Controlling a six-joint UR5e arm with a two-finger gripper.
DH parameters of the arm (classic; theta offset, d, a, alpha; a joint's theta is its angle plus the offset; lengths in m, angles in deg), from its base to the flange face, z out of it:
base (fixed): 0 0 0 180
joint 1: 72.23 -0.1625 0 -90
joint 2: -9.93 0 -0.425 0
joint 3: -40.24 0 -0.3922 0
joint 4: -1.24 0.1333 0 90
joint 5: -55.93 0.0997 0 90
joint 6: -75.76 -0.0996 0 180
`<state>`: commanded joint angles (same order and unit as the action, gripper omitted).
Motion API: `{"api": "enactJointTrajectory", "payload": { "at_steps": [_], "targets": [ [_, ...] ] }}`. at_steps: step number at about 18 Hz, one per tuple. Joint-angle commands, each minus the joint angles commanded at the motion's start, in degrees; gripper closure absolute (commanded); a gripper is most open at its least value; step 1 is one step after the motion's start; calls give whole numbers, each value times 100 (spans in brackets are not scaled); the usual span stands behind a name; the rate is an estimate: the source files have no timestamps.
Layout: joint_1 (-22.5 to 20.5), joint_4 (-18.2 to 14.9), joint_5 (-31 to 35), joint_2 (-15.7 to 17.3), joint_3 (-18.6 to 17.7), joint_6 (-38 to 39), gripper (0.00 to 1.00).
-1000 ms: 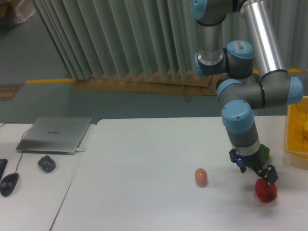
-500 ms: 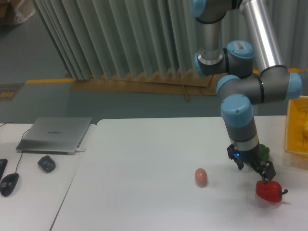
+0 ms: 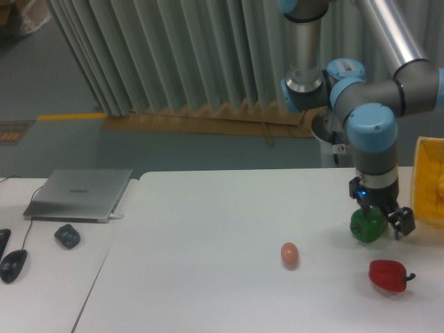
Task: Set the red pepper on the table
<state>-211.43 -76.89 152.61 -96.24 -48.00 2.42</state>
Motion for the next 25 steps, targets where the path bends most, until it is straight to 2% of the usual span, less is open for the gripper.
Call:
{"api": "enactJointTrajectory", "payload": {
  "at_steps": [3, 5, 12, 21, 23, 25],
  "targets": [
    [-482, -28, -17, 272, -403, -1250, 0],
    [-607, -54, -18, 334, -413, -1611, 0],
    [-1152, -63, -175, 607, -685, -2342, 0],
    [-1749, -80, -333, 703, -703, -3054, 0],
    [-1593, -80, -404, 765, -633, -2984, 0],
    [-1198, -28, -308, 721, -554, -2731, 0]
  ]
}}
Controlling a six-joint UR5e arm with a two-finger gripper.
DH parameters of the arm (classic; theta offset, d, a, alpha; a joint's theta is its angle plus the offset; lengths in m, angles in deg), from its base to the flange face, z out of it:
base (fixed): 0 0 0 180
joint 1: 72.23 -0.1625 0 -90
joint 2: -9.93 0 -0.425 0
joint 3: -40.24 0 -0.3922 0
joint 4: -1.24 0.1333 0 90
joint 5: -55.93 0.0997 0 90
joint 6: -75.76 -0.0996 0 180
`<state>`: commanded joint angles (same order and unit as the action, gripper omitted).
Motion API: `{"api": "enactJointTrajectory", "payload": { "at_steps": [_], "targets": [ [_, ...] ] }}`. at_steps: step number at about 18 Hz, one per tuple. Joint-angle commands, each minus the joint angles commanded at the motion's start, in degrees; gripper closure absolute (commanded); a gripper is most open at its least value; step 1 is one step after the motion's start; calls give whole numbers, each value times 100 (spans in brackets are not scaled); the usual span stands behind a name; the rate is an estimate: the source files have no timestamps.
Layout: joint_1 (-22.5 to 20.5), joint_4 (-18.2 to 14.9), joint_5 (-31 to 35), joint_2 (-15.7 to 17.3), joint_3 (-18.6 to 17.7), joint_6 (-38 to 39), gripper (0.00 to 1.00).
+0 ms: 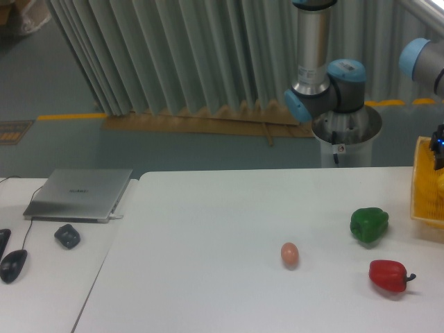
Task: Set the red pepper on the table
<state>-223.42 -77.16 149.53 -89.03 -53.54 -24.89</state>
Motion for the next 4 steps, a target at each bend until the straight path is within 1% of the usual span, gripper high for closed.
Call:
{"api": "enactJointTrajectory", "payload": {
  "at_steps": [3, 4],
  "targets": [
    [343, 9, -35, -149, 88, 904, 0],
    [371, 9, -26, -150, 97, 933, 0]
  ]
}}
